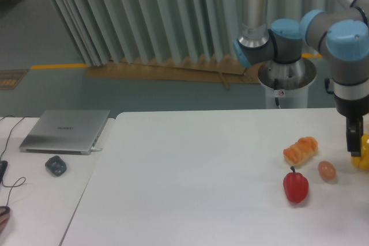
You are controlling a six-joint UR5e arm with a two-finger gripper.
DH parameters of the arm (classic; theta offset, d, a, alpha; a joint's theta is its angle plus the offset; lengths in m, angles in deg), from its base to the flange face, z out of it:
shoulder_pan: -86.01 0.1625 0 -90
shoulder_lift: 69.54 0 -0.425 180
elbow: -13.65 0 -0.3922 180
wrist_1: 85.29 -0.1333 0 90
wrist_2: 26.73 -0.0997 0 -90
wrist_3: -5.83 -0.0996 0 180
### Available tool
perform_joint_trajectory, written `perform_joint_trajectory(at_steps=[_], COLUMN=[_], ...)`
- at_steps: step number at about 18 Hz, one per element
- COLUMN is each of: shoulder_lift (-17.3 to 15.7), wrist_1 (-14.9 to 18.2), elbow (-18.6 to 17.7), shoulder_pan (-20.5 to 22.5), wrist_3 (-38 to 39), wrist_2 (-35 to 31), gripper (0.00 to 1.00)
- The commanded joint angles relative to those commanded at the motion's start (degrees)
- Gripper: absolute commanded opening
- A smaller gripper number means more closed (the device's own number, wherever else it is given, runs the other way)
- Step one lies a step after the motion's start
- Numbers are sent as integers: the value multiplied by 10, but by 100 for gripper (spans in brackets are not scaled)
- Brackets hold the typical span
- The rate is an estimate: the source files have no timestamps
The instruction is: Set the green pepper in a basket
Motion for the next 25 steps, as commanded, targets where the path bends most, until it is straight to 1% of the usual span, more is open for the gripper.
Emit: perform_joint_trajectory(at_steps=[4,7,9,10,11,12,14,15,16,18,19,21,22,24,25], shoulder_lift=[20,27,43,47,47,42,29,27,26,23,24,25,26,24,24], wrist_1=[-1,-1,-1,-4,-26,-37,-41,-43,-45,-45,-53,-66,-74,-77,-83], elbow=[11,23,39,39,38,35,19,19,19,17,18,10,9,5,4], shoulder_pan=[3,3,4,2,-3,-3,7,18,19,12,0,-3,-2,4,8], wrist_3=[2,6,8,15,48,95,170,172,164,147,155,208,221,231,232], wrist_2=[-8,-14,-11,-8,3,32,126,136,123,42,18,18,29,99,111], gripper=[100,100,100,100,100,100,100,100,100,100,100,100,100,100,100])
